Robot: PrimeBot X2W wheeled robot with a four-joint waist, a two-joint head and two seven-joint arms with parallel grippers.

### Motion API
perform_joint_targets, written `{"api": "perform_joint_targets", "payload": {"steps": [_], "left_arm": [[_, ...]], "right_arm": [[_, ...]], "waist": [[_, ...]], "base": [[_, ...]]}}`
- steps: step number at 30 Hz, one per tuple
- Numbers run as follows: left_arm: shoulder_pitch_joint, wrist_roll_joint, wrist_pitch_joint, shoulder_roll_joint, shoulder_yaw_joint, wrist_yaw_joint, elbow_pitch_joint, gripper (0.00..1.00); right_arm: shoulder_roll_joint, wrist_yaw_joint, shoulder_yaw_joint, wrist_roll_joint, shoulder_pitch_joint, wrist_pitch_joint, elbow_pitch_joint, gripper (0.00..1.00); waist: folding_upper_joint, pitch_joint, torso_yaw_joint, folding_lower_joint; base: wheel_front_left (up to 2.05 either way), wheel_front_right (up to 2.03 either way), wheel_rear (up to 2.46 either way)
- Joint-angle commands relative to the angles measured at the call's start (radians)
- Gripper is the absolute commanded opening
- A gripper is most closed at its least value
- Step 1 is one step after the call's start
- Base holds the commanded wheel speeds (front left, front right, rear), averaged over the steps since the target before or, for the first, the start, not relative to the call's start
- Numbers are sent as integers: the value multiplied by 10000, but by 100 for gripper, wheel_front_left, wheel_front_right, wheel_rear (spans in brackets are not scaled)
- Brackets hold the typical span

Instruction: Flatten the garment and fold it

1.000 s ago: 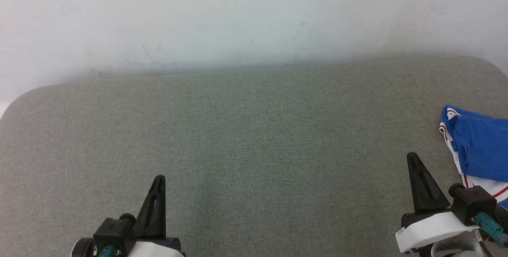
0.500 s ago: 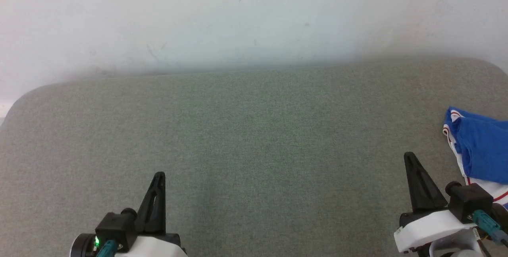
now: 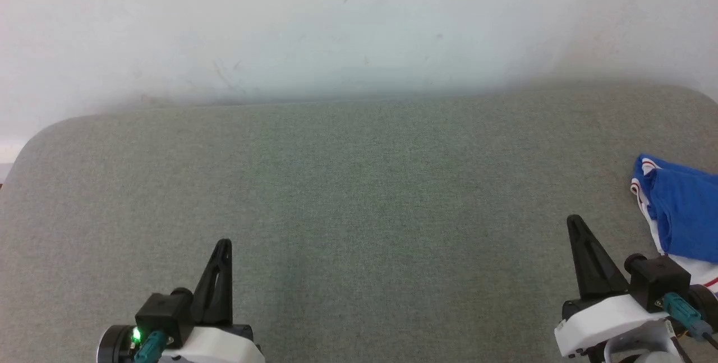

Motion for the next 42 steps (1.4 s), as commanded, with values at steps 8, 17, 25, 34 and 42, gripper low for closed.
{"api": "perform_joint_targets", "payload": {"steps": [8,17,25,34,42], "left_arm": [[-290,292,221,-119,159,-105,75,0],[-400,465,405,-198,275,-164,113,0],[-497,619,568,-268,378,-216,146,0],[-607,792,752,-346,494,-274,184,0],[-704,946,916,-416,598,-327,218,0]], "right_arm": [[18,-10,38,-117,-179,202,-136,0],[20,-11,79,-184,-208,387,-215,0],[23,-13,114,-244,-234,550,-286,0],[25,-14,155,-311,-263,734,-365,0],[28,-16,191,-371,-289,898,-436,0]], "waist": [[0,-14,68,-1],[0,-30,142,-1],[0,-43,207,-1],[0,-59,281,-1],[0,-72,346,-1]], "base": [[0,0,0],[0,0,0],[0,0,0],[0,0,0],[0,0,0]]}}
